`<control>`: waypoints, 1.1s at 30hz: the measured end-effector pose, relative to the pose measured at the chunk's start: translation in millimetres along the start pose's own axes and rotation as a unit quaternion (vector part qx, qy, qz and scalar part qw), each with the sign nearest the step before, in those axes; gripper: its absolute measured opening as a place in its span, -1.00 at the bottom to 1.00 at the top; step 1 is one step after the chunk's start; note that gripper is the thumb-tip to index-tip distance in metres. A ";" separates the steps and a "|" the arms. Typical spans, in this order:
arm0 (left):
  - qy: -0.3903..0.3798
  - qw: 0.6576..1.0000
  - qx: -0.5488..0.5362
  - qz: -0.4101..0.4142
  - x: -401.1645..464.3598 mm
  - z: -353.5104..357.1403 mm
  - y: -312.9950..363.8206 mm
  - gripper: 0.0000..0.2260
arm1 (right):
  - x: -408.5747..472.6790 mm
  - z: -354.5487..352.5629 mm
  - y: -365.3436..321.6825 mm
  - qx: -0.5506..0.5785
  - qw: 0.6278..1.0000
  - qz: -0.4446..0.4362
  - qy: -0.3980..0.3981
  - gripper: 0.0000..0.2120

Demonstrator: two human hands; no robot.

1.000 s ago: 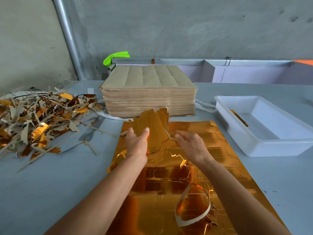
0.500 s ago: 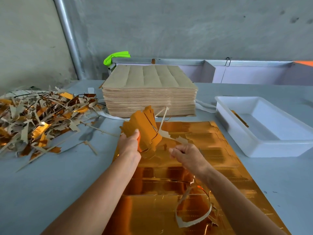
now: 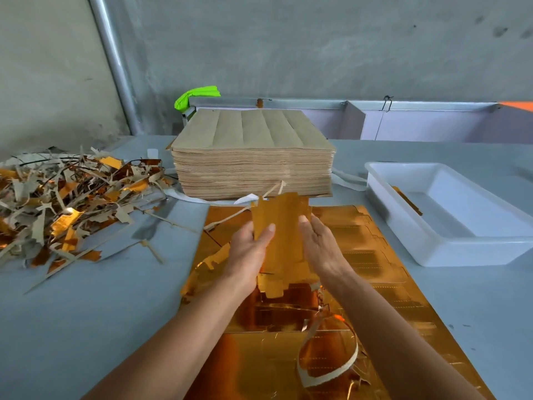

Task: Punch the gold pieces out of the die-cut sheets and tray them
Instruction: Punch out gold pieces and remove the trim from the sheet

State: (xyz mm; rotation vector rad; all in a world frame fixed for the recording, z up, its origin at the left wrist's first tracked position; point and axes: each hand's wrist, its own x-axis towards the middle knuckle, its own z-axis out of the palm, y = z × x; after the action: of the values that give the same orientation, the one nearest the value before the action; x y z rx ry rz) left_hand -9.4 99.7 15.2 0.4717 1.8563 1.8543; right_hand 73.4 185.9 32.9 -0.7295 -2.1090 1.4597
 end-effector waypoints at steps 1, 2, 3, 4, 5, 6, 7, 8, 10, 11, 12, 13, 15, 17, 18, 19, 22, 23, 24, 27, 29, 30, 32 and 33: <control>-0.035 0.999 0.023 0.005 -0.4 1.2 -1.0 -0.66 | -0.7 1.1 -1.0 0.014 1.000 0.007 -0.007 -0.82; -0.061 0.997 0.053 0.001 0.1 1.2 -2.3 -0.59 | -0.7 1.5 -0.8 0.023 0.999 0.019 -0.023 -0.80; -0.076 0.993 0.085 -0.010 2.1 0.8 -4.8 -0.50 | -0.9 1.6 0.7 0.028 0.998 0.040 -0.041 -0.77; -0.086 0.989 0.118 -0.019 5.2 0.5 -7.2 -0.45 | -0.9 2.1 1.0 0.028 0.996 0.066 -0.061 -0.73; -0.088 0.986 0.139 -0.022 8.0 0.5 -9.0 -0.45 | 0.1 1.9 1.6 0.020 0.994 0.085 -0.071 -0.70; -0.079 0.986 0.147 -0.023 9.4 1.3 -9.3 -0.46 | 1.3 1.2 2.2 0.012 0.993 0.095 -0.071 -0.69; -0.056 0.988 0.138 -0.027 9.7 2.4 -8.5 -0.47 | 3.2 0.3 3.8 0.022 0.992 0.101 -0.068 -0.69; -0.020 0.993 0.108 -0.040 10.2 3.4 -6.9 -0.49 | 4.0 -0.5 4.5 0.051 0.991 0.102 -0.066 -0.71; 0.076 0.994 0.008 -0.081 12.0 4.3 -3.1 -0.51 | 1.8 -1.0 7.9 0.148 0.979 0.131 -0.052 -0.70; 0.119 0.987 -0.039 -0.099 13.3 4.3 -1.6 -0.52 | -0.9 0.1 10.7 0.204 0.966 0.154 -0.043 -0.65; 0.150 0.979 -0.081 -0.114 14.4 4.7 0.2 -0.53 | -4.8 3.3 14.6 0.253 0.951 0.176 -0.040 -0.60; 0.166 0.971 -0.118 -0.124 14.9 6.6 1.8 -0.56 | -8.8 8.8 19.2 0.302 0.933 0.191 -0.041 -0.57; 0.163 0.959 -0.182 -0.146 12.8 14.1 2.2 -0.60 | -15.4 24.3 25.1 0.384 0.900 0.206 -0.030 -0.64; 0.138 0.964 -0.174 -0.148 7.1 22.7 0.4 -0.64 | -15.9 33.3 25.4 0.397 0.892 0.212 0.036 -0.85; 0.132 0.970 -0.154 -0.135 6.6 24.1 -0.6 -0.69 | -13.9 32.6 24.3 0.381 0.899 0.205 0.065 -0.92; 0.135 0.974 -0.136 -0.120 8.7 22.9 -0.6 -0.70 | -11.4 28.2 23.9 0.359 0.911 0.191 0.076 -0.93; 0.153 0.979 -0.117 -0.060 23.6 4.4 9.5 -0.46 | -5.8 2.5 22.4 0.247 0.957 0.147 0.034 -0.88; 0.147 0.983 -0.102 -0.032 28.3 -3.6 14.5 -0.41 | -5.4 -6.1 22.4 0.215 0.967 0.137 0.004 -0.87; 0.131 0.988 -0.077 -0.014 32.0 -9.4 18.0 -0.41 | -4.8 -13.2 22.1 0.196 0.971 0.133 -0.022 -0.86; 0.046 0.998 -0.024 -0.038 31.7 -10.9 16.7 -0.52 | -0.6 -17.6 20.0 0.214 0.967 0.137 -0.033 -0.80; 0.032 0.998 -0.009 -0.045 26.1 -3.2 9.3 -0.58 | 2.9 -14.1 18.5 0.230 0.961 0.150 -0.012 -0.71; 0.042 0.999 -0.001 -0.035 24.9 0.4 6.3 -0.61 | 4.1 -12.6 18.0 0.238 0.959 0.154 -0.003 -0.68; 0.079 0.997 0.004 -0.023 24.8 4.7 3.8 -0.66 | 5.0 -12.0 18.7 0.248 0.959 0.136 0.010 -0.67; 0.102 0.994 0.002 -0.028 25.2 5.3 4.0 -0.68 | 4.8 -12.8 19.0 0.249 0.962 0.113 0.018 -0.65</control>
State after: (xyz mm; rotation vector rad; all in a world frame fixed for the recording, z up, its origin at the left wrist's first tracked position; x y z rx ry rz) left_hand -27.7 118.1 17.1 0.2351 1.9823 1.9222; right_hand 81.1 203.4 19.5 -0.8008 -1.5607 1.9775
